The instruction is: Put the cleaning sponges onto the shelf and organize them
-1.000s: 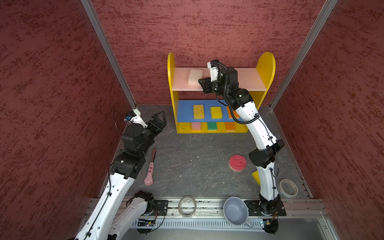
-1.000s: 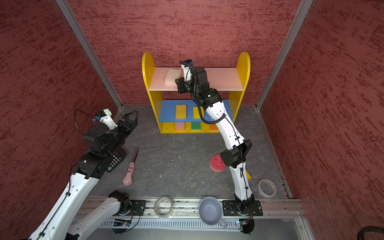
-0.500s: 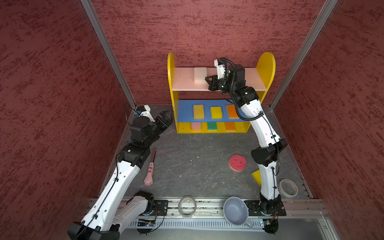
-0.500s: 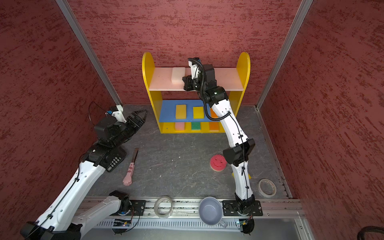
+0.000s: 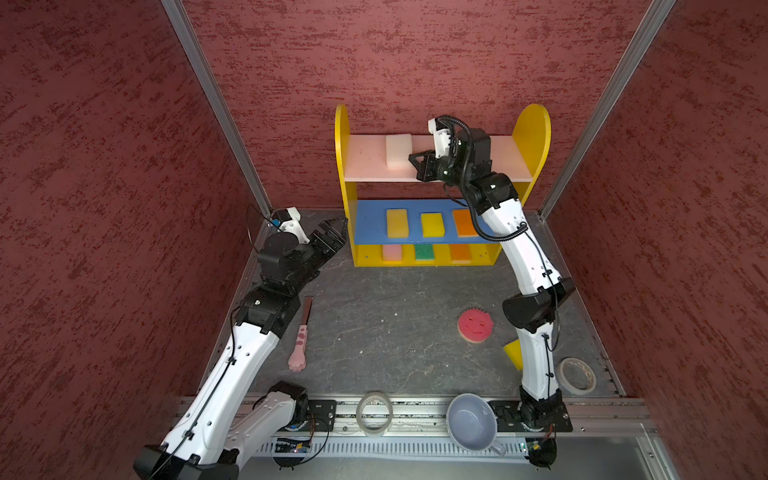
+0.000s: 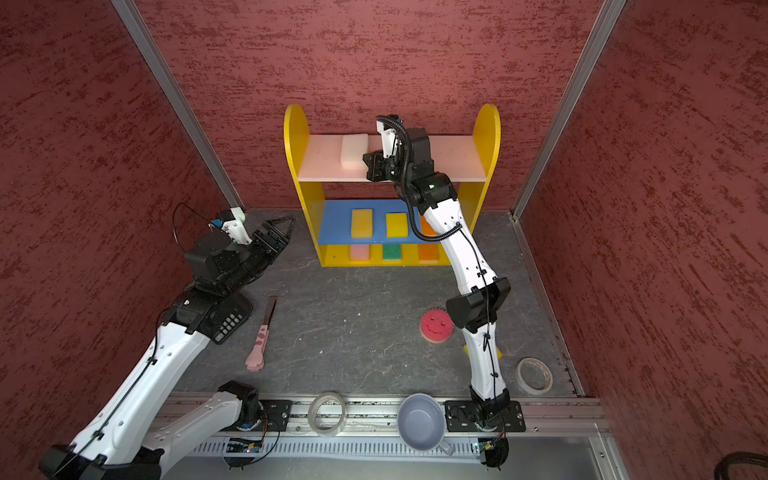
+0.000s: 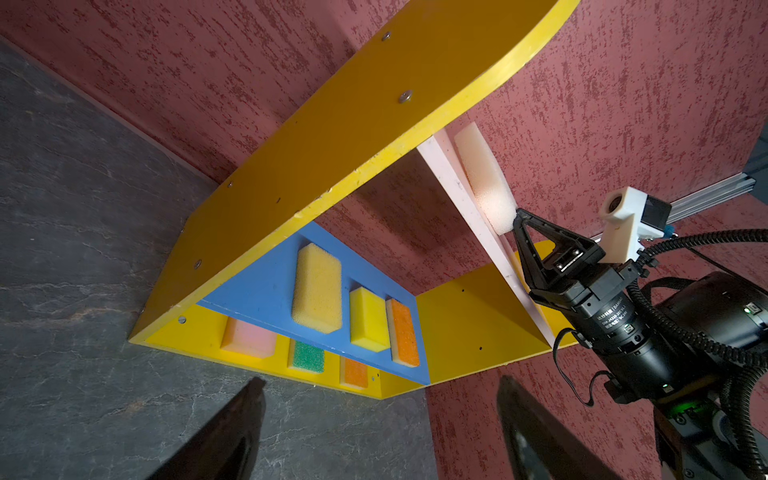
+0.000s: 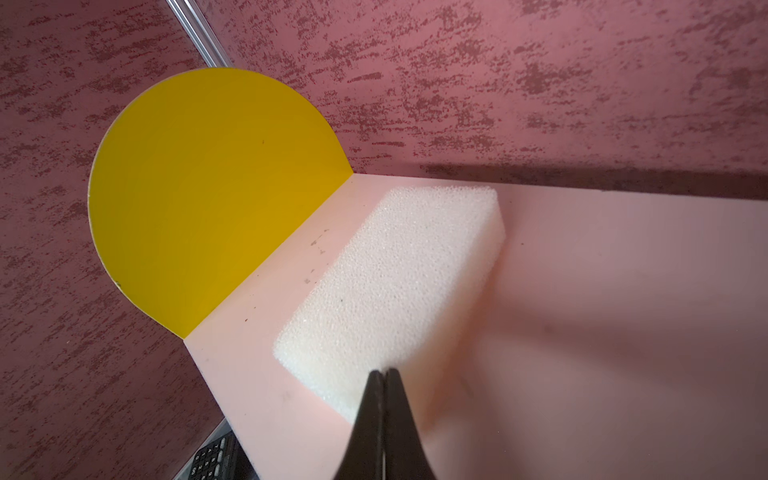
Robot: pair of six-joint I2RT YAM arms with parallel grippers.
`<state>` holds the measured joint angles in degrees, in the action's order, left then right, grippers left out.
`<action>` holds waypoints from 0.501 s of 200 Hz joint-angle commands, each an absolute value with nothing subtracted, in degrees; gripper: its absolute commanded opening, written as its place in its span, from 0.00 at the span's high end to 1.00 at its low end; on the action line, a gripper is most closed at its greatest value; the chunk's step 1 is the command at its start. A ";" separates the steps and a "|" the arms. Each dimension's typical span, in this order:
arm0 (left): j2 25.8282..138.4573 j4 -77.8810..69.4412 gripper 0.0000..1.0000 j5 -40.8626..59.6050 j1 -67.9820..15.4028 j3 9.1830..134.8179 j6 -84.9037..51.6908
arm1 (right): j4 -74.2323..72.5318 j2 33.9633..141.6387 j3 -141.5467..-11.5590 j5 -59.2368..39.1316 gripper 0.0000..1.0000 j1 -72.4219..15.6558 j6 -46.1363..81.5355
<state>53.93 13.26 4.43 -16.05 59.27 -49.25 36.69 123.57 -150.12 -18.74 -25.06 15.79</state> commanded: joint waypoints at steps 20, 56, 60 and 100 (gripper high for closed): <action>53.35 12.75 0.13 4.09 -16.17 59.77 -48.95 | 38.97 121.42 -149.41 -21.07 1.00 -25.14 17.39; 53.51 12.75 0.13 4.13 -16.17 59.69 -48.94 | 40.46 121.12 -149.33 -20.41 1.00 -25.14 17.40; 53.37 12.76 0.13 4.02 -16.17 59.67 -49.00 | 40.66 121.16 -149.33 -20.51 1.00 -25.14 17.41; 53.26 12.92 0.13 3.95 -16.17 59.37 -49.00 | 41.74 120.74 -149.38 -20.74 1.00 -25.16 17.49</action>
